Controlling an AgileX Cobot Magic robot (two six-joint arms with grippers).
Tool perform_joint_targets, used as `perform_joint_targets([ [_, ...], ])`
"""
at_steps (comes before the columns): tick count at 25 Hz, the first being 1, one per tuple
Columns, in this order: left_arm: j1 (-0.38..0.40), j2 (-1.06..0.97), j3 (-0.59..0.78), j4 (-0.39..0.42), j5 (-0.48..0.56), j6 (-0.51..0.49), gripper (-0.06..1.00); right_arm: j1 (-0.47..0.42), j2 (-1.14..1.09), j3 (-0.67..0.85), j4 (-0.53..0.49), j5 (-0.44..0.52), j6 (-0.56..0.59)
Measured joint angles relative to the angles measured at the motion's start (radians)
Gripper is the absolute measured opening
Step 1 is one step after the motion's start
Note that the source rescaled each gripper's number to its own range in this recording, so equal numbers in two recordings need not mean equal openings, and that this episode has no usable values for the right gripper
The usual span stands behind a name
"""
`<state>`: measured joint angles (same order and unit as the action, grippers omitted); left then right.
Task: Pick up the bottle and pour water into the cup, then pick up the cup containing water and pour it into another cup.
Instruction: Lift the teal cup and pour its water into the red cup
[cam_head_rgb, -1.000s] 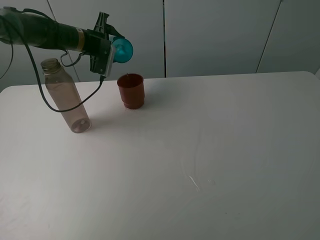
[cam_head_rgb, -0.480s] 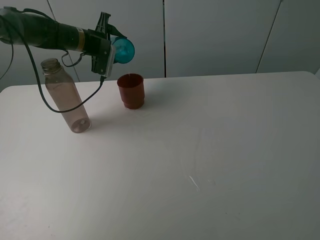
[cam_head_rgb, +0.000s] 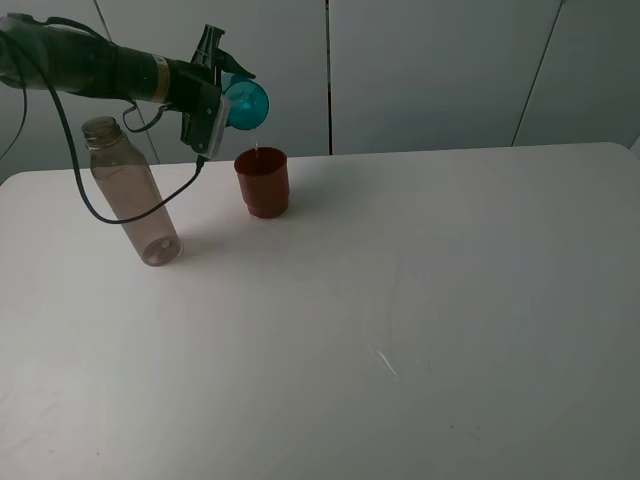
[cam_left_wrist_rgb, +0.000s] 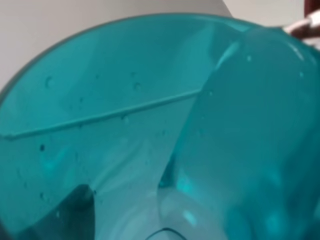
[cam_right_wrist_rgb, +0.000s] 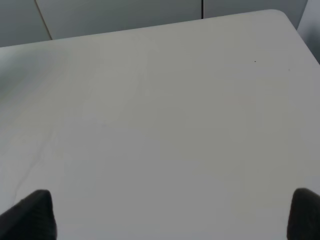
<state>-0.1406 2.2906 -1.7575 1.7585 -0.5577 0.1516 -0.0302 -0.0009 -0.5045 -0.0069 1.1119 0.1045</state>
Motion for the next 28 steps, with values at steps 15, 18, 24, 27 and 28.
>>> perform_joint_targets([
  [15,0.0,0.0,-0.002,-0.002,0.0,0.135,0.14,0.0,0.0,0.0,0.0,0.0,0.0],
  [18,0.0,0.0,-0.002,-0.002,-0.004,0.15,0.14,0.0,0.0,0.0,0.0,0.0,0.0],
  [24,0.0,0.0,-0.002,-0.002,-0.006,0.164,0.14,0.0,0.0,0.0,0.0,0.0,0.0],
  [27,0.0,0.0,-0.002,-0.002,-0.006,0.165,0.14,0.0,0.0,0.0,0.0,0.0,0.0],
  [28,0.0,0.0,-0.002,-0.002,-0.006,0.165,0.14,0.0,0.0,0.0,0.0,0.0,0.0],
])
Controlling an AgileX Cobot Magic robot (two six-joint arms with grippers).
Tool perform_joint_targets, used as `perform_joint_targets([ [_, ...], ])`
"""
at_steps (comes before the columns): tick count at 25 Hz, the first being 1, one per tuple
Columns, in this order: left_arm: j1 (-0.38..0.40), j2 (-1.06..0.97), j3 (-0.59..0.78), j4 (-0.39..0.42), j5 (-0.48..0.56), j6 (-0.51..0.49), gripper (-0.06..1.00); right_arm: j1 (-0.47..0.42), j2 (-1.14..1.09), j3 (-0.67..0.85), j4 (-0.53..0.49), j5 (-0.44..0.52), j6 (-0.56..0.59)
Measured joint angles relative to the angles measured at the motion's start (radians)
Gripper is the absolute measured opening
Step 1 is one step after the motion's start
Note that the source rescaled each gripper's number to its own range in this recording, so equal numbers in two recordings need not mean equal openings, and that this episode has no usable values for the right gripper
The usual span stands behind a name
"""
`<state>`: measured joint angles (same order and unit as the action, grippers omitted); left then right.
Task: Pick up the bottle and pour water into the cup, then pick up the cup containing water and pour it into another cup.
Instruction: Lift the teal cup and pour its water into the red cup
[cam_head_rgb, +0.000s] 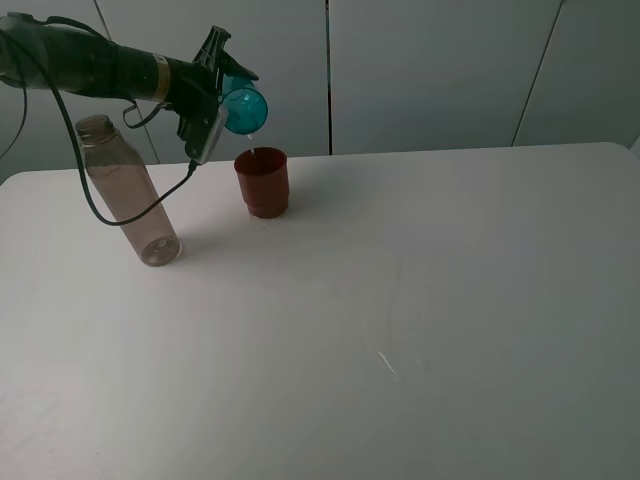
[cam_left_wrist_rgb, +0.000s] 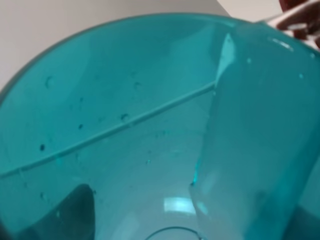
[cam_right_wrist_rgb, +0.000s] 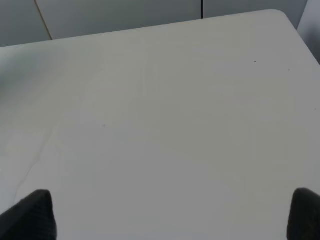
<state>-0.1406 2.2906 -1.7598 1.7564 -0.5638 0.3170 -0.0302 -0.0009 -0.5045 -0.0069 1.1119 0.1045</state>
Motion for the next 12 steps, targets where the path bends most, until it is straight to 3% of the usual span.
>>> perform_joint_targets([
  [12,0.0,0.0,-0.002,-0.002,-0.002,0.0,0.14,0.0,0.0,0.0,0.0,0.0,0.0],
])
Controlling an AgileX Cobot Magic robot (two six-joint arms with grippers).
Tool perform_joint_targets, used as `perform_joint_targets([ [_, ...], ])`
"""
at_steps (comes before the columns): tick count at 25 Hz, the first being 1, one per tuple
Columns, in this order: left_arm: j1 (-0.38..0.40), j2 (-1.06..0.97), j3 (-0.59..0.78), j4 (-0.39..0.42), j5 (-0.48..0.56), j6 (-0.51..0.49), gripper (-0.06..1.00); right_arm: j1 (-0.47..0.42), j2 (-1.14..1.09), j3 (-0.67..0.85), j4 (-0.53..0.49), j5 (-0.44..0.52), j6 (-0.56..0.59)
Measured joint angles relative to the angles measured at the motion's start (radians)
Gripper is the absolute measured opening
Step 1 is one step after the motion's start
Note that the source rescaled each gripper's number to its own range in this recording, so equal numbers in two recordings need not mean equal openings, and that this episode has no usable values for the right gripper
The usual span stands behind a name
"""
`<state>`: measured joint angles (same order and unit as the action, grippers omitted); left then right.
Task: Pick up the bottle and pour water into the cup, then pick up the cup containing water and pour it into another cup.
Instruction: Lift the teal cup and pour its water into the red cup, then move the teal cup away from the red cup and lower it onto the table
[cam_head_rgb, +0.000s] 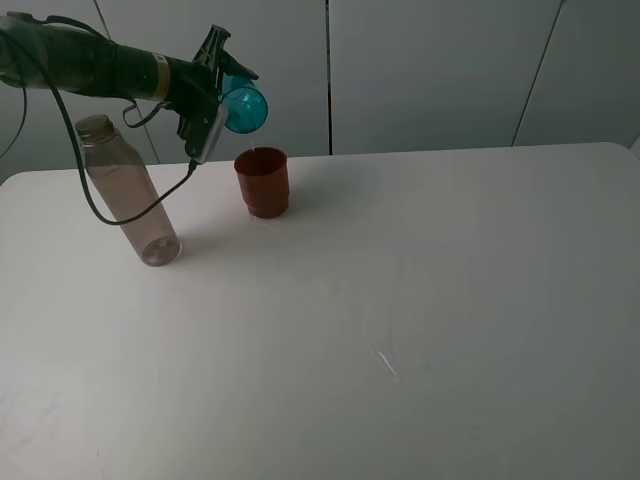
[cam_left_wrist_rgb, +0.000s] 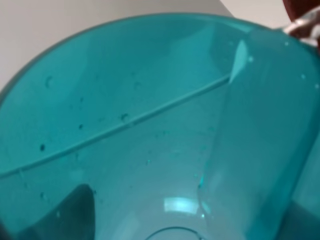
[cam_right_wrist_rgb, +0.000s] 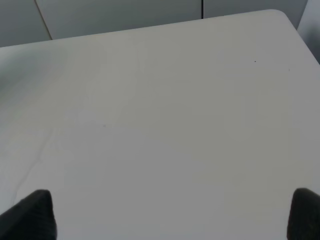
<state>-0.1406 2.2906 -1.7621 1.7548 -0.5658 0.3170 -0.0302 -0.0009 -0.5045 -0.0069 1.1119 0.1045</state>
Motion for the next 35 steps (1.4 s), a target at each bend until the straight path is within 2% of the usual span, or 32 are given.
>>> perform_joint_targets([
  [4,0.0,0.0,0.0,0.0,-0.006,-0.036,0.14,0.0,0.0,0.0,0.0,0.0,0.0],
  [10,0.0,0.0,0.0,-0.023,-0.078,-0.206,0.14,0.0,0.0,0.0,0.0,0.0,0.0],
  [15,0.0,-0.012,0.0,-0.14,-0.136,-0.344,0.14,0.0,0.0,0.0,0.0,0.0,0.0],
  [17,0.0,-0.028,0.0,-0.218,-0.153,-0.413,0.14,0.0,0.0,0.0,0.0,0.0,0.0],
  [20,0.0,-0.063,0.0,-0.362,-0.174,-0.579,0.14,0.0,0.0,0.0,0.0,0.0,0.0],
  [22,0.0,-0.097,0.0,-0.418,-0.181,-0.709,0.14,0.0,0.0,0.0,0.0,0.0,0.0],
  [24,0.0,-0.127,-0.002,-0.439,-0.183,-0.836,0.14,0.0,0.0,0.0,0.0,0.0,0.0],
  [27,0.0,-0.171,-0.002,-0.425,-0.183,-1.097,0.14,0.0,0.0,0.0,0.0,0.0,0.0],
  [30,-0.009,-0.21,-0.002,-0.314,-0.188,-1.35,0.14,0.0,0.0,0.0,0.0,0.0,0.0],
  [32,-0.038,-0.224,-0.002,-0.229,-0.226,-1.456,0.14,0.0,0.0,0.0,0.0,0.0,0.0],
  [35,-0.09,-0.229,-0.002,-0.152,-0.316,-1.577,0.14,0.0,0.0,0.0,0.0,0.0,0.0],
])
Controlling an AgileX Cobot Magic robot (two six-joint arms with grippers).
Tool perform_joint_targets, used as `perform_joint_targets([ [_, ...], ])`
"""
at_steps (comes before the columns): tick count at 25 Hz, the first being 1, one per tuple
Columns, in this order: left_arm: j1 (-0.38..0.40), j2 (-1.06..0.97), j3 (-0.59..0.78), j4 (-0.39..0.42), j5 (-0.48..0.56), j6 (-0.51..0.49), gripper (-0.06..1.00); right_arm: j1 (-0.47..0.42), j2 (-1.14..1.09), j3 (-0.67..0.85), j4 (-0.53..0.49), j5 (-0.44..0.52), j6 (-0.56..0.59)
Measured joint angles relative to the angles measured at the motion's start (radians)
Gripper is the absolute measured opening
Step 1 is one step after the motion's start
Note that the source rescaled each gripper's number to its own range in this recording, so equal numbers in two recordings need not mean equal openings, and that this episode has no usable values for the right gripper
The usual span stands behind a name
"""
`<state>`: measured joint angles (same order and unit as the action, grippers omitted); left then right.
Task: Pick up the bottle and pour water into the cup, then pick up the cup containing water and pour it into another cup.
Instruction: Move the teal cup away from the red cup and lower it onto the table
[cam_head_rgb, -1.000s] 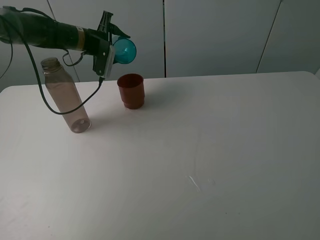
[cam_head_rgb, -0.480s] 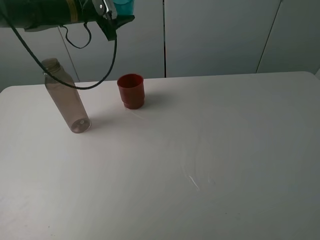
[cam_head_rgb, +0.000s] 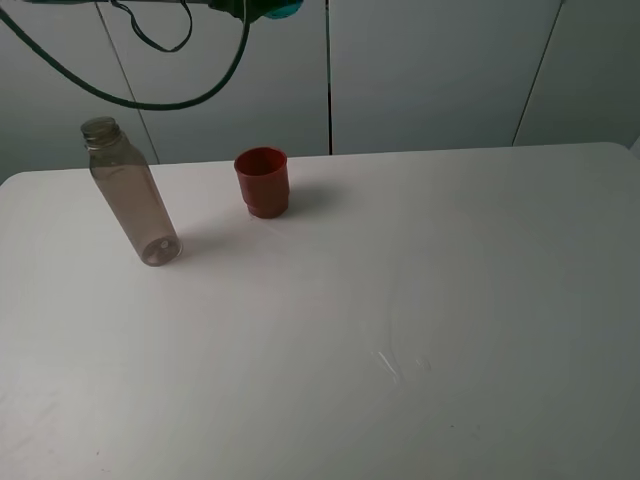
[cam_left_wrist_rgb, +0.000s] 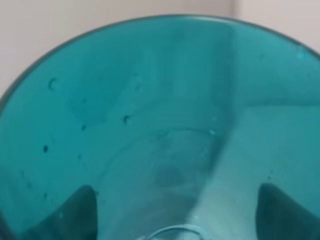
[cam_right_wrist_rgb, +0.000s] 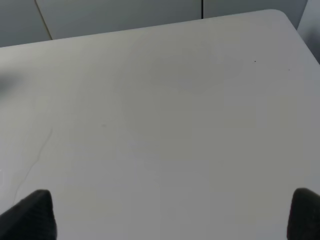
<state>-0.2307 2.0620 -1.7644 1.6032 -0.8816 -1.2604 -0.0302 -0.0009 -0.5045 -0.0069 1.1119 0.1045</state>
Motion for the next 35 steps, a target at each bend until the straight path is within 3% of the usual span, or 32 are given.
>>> perform_joint_targets([
  [6,-0.116,-0.002,0.0,0.059,-0.058,-0.063,0.14,0.0,0.0,0.0,0.0,0.0,0.0],
  [15,-0.236,0.124,0.0,0.062,-0.094,-0.021,0.14,0.0,0.0,0.0,0.0,0.0,0.0],
  [22,-0.287,0.27,0.0,-0.016,-0.127,0.028,0.14,0.0,0.0,0.0,0.0,0.0,0.0],
  [27,-0.317,0.346,0.0,-0.039,-0.142,0.134,0.14,0.0,0.0,0.0,0.0,0.0,0.0],
  [35,-0.327,0.441,0.0,-0.156,-0.188,0.388,0.14,0.0,0.0,0.0,0.0,0.0,0.0],
])
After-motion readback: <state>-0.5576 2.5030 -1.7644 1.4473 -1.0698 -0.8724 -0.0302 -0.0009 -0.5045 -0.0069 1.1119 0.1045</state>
